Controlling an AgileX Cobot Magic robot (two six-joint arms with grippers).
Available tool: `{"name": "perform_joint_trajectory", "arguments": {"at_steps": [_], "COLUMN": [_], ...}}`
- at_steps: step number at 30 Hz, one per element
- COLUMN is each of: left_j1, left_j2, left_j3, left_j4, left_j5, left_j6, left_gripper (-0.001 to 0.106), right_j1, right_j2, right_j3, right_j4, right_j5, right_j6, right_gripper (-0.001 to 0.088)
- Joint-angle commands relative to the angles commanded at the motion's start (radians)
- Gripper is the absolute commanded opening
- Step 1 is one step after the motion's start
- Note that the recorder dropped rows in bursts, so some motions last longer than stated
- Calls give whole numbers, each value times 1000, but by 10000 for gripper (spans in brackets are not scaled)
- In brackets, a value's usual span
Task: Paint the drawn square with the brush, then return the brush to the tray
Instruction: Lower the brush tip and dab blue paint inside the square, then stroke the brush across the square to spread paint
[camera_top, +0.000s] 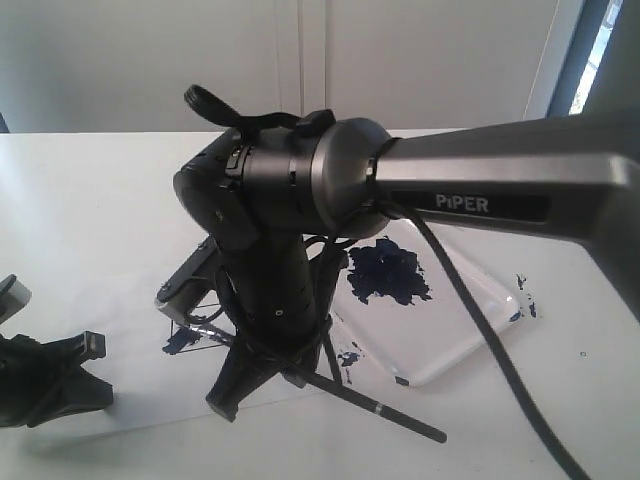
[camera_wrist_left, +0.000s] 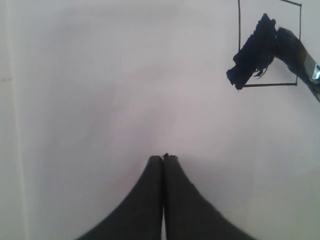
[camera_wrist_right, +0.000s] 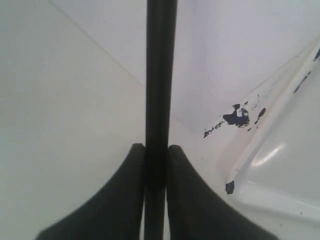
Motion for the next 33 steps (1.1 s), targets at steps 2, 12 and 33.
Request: {"name": "perform_joint_trajectory", "arguments": {"at_steps": [2,12,33], "left_j1": [0,0,0], "left_j2": [0,0,0], "left_j3": [0,0,0], "left_j4": [0,0,0], "left_j5": [0,-6,-8], "left_j6": [0,0,0], "left_gripper": [0,0,0], "right_j1": [0,0,0], "right_j2": [4,45,116], "right_j3": [0,-2,-98], "right_j4": [-4,-67,-39], "right_j5": [0,0,0], "right_j6": [0,0,4], "right_gripper": [0,0,0]}}
